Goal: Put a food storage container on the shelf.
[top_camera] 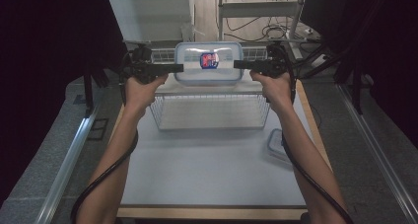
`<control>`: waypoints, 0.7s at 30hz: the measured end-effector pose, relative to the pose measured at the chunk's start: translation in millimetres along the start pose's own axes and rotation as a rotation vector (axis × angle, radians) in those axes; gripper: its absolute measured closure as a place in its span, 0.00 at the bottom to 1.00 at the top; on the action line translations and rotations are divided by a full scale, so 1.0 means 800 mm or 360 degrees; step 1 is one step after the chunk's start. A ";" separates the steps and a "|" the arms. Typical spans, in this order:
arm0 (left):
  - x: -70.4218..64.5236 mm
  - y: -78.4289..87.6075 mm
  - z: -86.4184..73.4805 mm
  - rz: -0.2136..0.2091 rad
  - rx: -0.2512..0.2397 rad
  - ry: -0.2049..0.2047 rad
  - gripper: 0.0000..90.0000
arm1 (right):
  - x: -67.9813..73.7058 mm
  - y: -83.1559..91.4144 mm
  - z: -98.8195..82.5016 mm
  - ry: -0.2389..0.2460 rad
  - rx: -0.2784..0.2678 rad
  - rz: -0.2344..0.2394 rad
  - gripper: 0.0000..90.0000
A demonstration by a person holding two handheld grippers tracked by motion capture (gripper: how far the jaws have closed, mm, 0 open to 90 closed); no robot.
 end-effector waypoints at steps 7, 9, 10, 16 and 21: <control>-0.002 -0.001 0.002 -0.0024 -0.0041 0.0017 0.53 | -0.006 -0.002 -0.002 0.0028 0.0000 -0.0039 0.50; -0.003 0.000 0.002 -0.0030 -0.0044 0.0010 0.51 | -0.006 -0.002 -0.001 0.0042 -0.0002 -0.0043 0.50; -0.005 0.000 0.002 -0.0032 -0.0051 -0.0005 0.50 | -0.006 -0.002 -0.001 0.0056 -0.0004 -0.0051 0.50; -0.009 0.006 0.000 0.0003 -0.0076 -0.0180 0.36 | -0.003 0.003 -0.001 0.0148 -0.0016 -0.0058 0.48; -0.017 0.011 -0.009 -0.0009 -0.0100 -0.0321 0.23 | 0.001 0.010 -0.001 0.0246 -0.0034 -0.0049 0.36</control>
Point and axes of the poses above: each handheld gripper's, and its own axes: y roughly backward along the jaws, z roughly out of its top, x roughly to its left, the point moved 10 cm from there along -y, roughly forward along the jaws, and after that the axes turned 15 degrees about -x, right-handed, at the moved point
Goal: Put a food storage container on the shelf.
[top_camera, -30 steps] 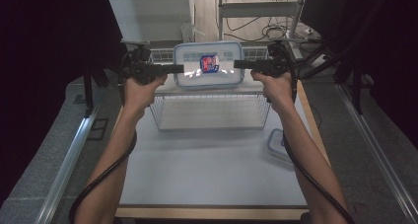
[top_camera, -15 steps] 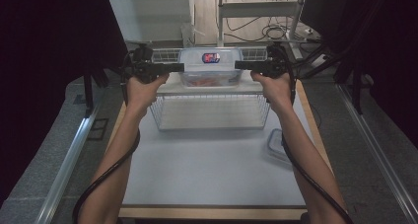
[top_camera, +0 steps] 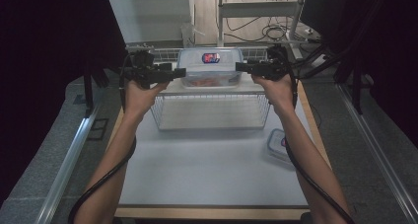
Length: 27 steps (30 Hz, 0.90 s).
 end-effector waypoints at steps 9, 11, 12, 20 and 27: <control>-0.011 0.015 -0.017 0.0039 0.0020 -0.0151 0.09 | 0.006 0.012 -0.008 0.0101 0.0001 0.0018 0.25; -0.014 0.019 -0.024 0.0058 0.0039 -0.0199 0.08 | 0.009 0.016 -0.013 0.0128 0.0017 0.0016 0.21; -0.015 0.022 -0.028 0.0061 0.0044 -0.0212 0.08 | 0.010 0.018 -0.016 0.0138 0.0020 0.0014 0.20; -0.029 0.043 -0.062 0.0041 0.0062 -0.0258 0.05 | 0.025 0.037 -0.045 0.0260 0.0084 0.0002 0.16; -0.039 0.056 -0.086 0.0038 0.0059 -0.0308 0.04 | 0.035 0.048 -0.066 0.0295 0.0121 0.0010 0.16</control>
Point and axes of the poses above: each handheld gripper's, and its own axes: y roughly backward along the jaws, z roughly out of its top, x roughly to its left, the point moved 10 cm from there along -y, roughly forward along the jaws, and after that the axes turned 15 degrees about -x, right-handed, at the moved point
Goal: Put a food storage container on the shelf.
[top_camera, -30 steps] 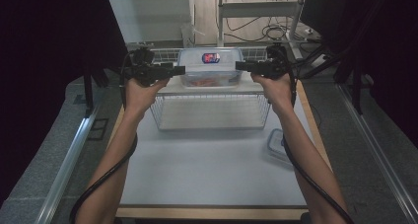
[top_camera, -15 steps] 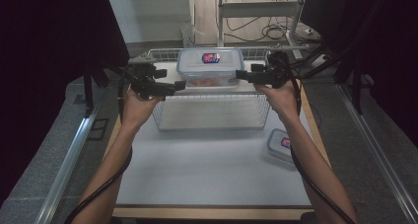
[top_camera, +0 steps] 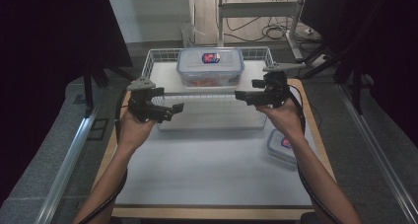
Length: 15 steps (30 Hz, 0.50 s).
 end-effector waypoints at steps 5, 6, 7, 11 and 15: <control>-0.010 0.012 -0.031 0.0020 0.0023 -0.0005 0.03 | 0.011 0.010 -0.022 0.0015 0.0032 0.0009 0.16; -0.010 0.012 -0.031 0.0020 0.0023 -0.0005 0.03 | 0.011 0.010 -0.022 0.0015 0.0032 0.0009 0.16; -0.011 0.015 -0.037 0.0023 0.0026 -0.0005 0.03 | 0.013 0.014 -0.030 0.0017 0.0043 -0.0001 0.16; -0.017 0.024 -0.053 0.0045 0.0017 -0.0031 0.03 | 0.015 0.019 -0.042 0.0012 0.0059 -0.0008 0.16; -0.024 0.032 -0.068 0.0056 0.0012 -0.0059 0.02 | 0.019 0.026 -0.068 0.0040 0.0101 -0.0021 0.16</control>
Point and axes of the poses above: each handheld gripper's, and its own axes: y roughly backward along the jaws, z roughly out of its top, x roughly to its left, the point moved 10 cm from there along -y, roughly forward along the jaws, and after that the axes turned 15 degrees about -x, right-handed, at the moved point
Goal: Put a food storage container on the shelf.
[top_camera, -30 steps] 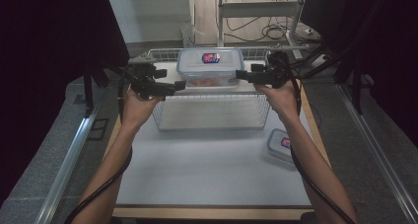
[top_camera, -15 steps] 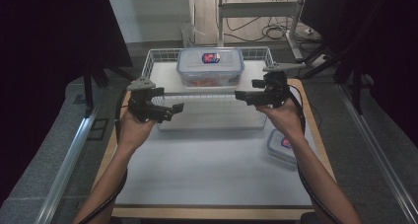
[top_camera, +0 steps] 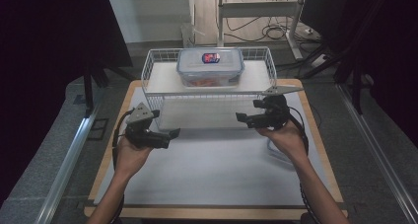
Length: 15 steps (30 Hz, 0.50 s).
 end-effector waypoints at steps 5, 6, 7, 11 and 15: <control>-0.008 0.009 -0.016 0.0008 -0.0016 0.0007 0.02 | 0.003 0.006 -0.022 0.0038 0.0025 -0.0001 0.16; -0.009 0.010 -0.020 0.0012 -0.0015 0.0003 0.02 | 0.003 0.008 -0.027 0.0044 0.0023 -0.0004 0.16; -0.011 0.011 -0.023 0.0014 -0.0011 -0.0003 0.02 | 0.004 0.010 -0.032 0.0038 0.0019 -0.0002 0.16; -0.018 0.014 -0.039 0.0017 -0.0007 -0.0016 0.02 | 0.005 0.019 -0.049 0.0039 0.0009 0.0003 0.16; -0.026 0.018 -0.058 0.0032 -0.0018 -0.0022 0.02 | 0.005 0.026 -0.066 0.0062 0.0010 -0.0005 0.14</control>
Point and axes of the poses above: each handheld gripper's, and its own axes: y roughly backward along the jaws, z roughly out of its top, x roughly to its left, the point moved 10 cm from there along -y, roughly forward along the jaws, and after that the axes turned 15 degrees about -x, right-handed, at the moved point
